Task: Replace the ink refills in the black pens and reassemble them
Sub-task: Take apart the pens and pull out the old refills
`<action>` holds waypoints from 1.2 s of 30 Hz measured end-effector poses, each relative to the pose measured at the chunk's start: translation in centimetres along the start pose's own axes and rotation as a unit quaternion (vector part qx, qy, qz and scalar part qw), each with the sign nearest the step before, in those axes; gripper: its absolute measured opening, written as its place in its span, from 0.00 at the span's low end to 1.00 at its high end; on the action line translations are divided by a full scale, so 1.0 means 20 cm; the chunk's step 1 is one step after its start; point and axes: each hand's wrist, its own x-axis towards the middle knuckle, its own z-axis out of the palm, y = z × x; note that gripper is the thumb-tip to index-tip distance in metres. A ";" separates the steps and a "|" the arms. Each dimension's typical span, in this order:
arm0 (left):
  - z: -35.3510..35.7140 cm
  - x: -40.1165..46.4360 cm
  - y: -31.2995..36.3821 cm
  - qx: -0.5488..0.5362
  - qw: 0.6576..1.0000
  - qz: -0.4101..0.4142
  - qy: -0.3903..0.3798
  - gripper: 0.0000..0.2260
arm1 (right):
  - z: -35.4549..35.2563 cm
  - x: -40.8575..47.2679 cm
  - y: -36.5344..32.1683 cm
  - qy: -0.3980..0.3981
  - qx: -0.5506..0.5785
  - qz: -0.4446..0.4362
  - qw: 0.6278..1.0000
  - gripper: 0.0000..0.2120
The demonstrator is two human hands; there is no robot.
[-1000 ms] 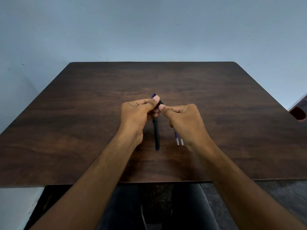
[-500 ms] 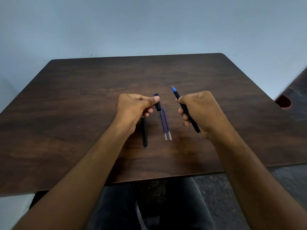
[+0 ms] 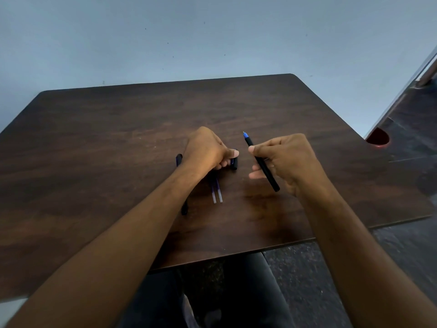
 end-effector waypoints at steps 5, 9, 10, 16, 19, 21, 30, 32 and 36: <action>0.02 0.04 0.04 0.088 0.996 -0.029 0.013 0.12 | 0.00 0.00 0.02 -0.008 -0.027 0.011 1.000 0.06; 0.01 0.05 -0.02 0.080 0.993 0.044 0.068 0.11 | 0.02 0.00 0.02 -0.021 -0.033 0.022 0.999 0.06; 0.00 0.03 -0.04 0.071 0.990 0.082 0.096 0.11 | 0.03 0.00 0.03 -0.026 -0.038 0.024 0.999 0.05; -0.07 -0.09 -0.08 -0.146 0.975 0.120 0.114 0.07 | 0.07 -0.02 0.03 -0.050 -0.036 0.000 0.998 0.04; -0.10 -0.15 -0.08 -0.249 0.966 0.052 0.041 0.07 | 0.10 -0.02 0.03 -0.067 -0.027 -0.022 0.997 0.03; -0.11 -0.18 -0.08 -0.274 0.961 0.037 0.012 0.08 | 0.12 -0.03 0.03 -0.088 -0.008 -0.030 0.996 0.04; -0.17 -0.18 -0.15 -0.352 0.935 0.038 -0.005 0.04 | 0.17 -0.06 0.01 -0.174 0.002 -0.030 0.984 0.08; -0.17 -0.18 -0.16 -0.362 0.931 0.041 0.003 0.04 | 0.18 -0.06 0.01 -0.170 -0.009 -0.042 0.985 0.07; -0.18 -0.17 -0.18 -0.370 0.928 0.036 0.029 0.07 | 0.20 -0.06 0.02 -0.150 -0.041 -0.064 0.986 0.08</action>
